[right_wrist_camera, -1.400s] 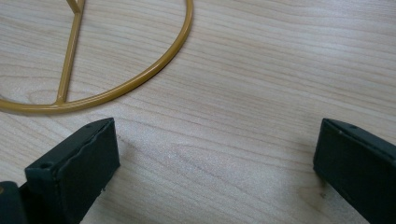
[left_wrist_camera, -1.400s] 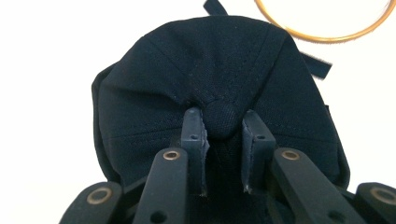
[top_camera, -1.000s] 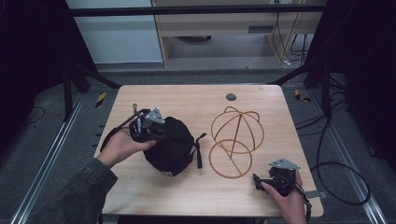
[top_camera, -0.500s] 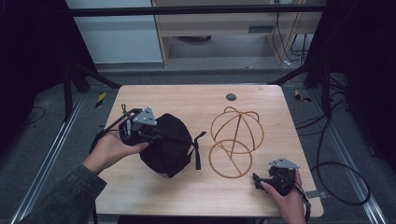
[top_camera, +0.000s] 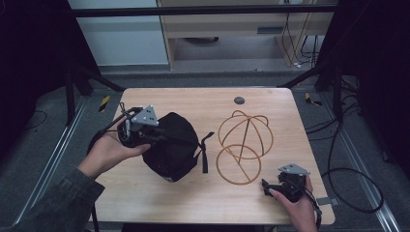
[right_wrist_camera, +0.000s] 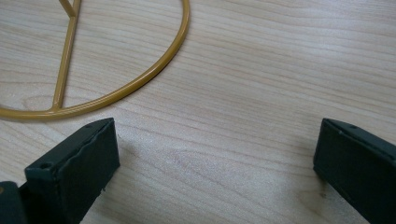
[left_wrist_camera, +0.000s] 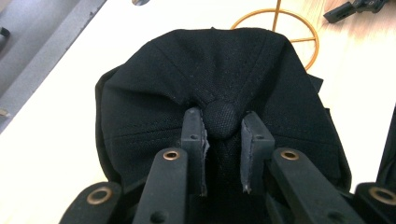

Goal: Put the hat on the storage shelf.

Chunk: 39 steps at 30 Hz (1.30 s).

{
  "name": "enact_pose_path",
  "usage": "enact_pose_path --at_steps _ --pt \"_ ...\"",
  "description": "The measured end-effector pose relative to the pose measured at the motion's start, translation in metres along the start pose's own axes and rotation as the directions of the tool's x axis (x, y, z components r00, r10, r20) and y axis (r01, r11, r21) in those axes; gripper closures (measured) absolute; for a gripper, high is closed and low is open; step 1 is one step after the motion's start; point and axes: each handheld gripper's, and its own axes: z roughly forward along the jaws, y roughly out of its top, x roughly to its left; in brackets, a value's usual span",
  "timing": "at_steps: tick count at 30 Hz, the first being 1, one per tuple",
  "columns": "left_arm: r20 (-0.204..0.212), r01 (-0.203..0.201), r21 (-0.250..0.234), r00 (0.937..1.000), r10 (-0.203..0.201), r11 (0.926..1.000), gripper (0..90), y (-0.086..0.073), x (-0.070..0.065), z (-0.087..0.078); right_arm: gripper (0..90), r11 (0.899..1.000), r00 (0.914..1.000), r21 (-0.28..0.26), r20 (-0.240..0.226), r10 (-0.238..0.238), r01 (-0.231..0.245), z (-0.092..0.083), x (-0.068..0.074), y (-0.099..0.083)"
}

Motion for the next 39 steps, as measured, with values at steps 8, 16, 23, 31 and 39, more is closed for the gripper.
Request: enact_pose_path --at_steps 8,16,23,31,39 --pt "-0.007 -0.023 -0.044 0.9997 0.022 0.9988 74.4 0.004 -0.008 -0.02 0.4 1.0 1.0 0.0 0.0 0.0 0.0 0.0 0.0 0.0" --pt "-0.007 -0.057 -0.096 0.9984 0.056 0.9938 74.4 0.003 -0.021 -0.042 0.4 1.0 1.0 0.0 0.0 0.0 0.0 0.0 0.0 0.0" --pt "-0.037 -0.076 -0.151 0.9968 0.072 0.9855 74.4 0.011 -0.028 -0.065 0.4 1.0 1.0 0.0 0.0 0.0 0.0 0.0 0.0 0.0" --pt "-0.043 -0.095 -0.177 0.9951 0.089 0.9797 74.5 0.028 -0.029 -0.075 0.4 1.0 1.0 0.0 0.0 0.0 0.0 0.0 0.0 0.0" --pt "-0.042 -0.112 -0.199 0.9936 0.105 0.9737 74.5 0.043 -0.033 -0.076 0.4 1.0 1.0 -0.001 0.003 0.001 -0.001 0.0 0.0 0.0"
